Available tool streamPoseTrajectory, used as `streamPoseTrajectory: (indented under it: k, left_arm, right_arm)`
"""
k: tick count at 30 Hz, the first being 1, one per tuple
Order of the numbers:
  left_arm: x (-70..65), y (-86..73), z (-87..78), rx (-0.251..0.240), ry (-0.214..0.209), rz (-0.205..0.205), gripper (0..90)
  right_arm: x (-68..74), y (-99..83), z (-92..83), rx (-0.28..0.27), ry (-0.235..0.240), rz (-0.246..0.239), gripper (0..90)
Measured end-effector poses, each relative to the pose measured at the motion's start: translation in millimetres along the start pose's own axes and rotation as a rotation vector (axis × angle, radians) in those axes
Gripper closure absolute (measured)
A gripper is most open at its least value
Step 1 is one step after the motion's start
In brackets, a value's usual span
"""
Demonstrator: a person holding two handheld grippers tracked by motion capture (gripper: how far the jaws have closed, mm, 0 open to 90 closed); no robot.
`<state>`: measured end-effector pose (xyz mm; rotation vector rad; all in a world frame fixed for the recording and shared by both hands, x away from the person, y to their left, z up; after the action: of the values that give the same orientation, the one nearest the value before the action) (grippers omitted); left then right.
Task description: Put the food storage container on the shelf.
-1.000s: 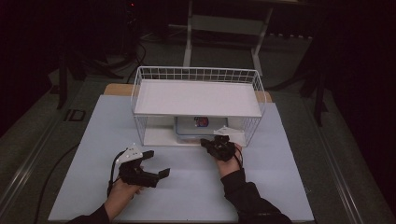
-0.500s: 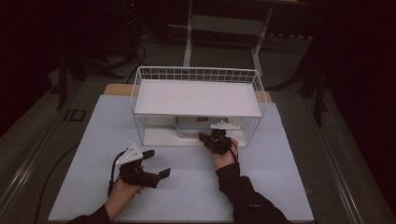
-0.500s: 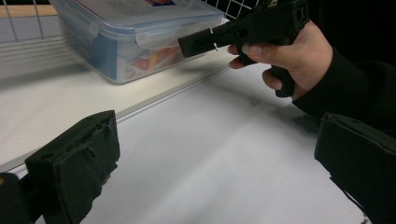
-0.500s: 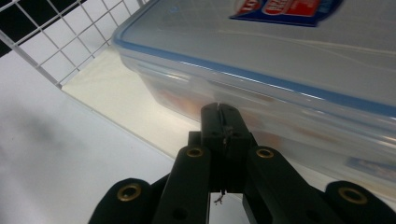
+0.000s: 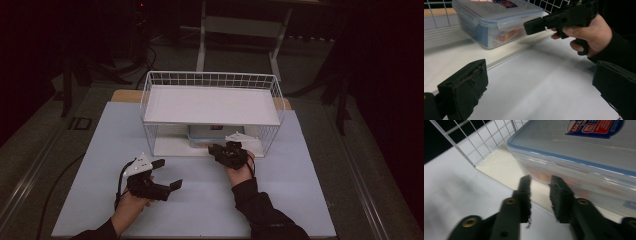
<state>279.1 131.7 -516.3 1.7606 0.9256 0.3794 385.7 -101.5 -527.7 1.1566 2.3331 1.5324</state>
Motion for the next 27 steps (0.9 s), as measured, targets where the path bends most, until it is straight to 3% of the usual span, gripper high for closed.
streamPoseTrajectory:
  k: [5,11,16,20,24,27]
  left_arm:
    - [-1.5,2.7,-2.8,-0.008,-0.001,0.008,0.0]
    - [-5.6,4.6,-4.4,-0.011,-0.003,0.016,0.0]
    - [-8.6,6.6,-7.3,-0.021,-0.017,0.022,0.0]
    - [-9.4,6.2,-11.4,-0.018,-0.025,0.031,0.0]
    - [-9.1,6.7,-15.1,-0.022,-0.037,0.025,0.0]
    - [-9.5,6.8,-19.6,-0.034,-0.05,0.027,0.0]
  right_arm:
    - [6.5,-4.7,-13.3,-0.015,0.055,-0.007,43.7]
    - [15.0,-11.5,-26.3,-0.017,0.158,-0.029,20.0]
    - [17.2,-15.2,-39.7,-0.034,0.149,-0.029,18.5]
    - [19.9,-19.4,-57.6,-0.053,0.12,-0.073,16.8]
    - [21.3,-22.2,-69.8,-0.063,0.115,-0.083,16.0]
    - [22.7,-27.1,-89.3,-0.078,0.086,-0.104,15.2]
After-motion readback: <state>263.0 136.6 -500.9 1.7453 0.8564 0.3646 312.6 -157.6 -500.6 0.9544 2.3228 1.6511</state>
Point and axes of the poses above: each handheld gripper's, and its own axes: z roughly forward along the jaws, y roughly out of its top, x roughly to its left, the point moved 4 cm from there along z, roughly forward along the jaws, and after that the axes turned 7 degrees about y, right-handed, at the moved point
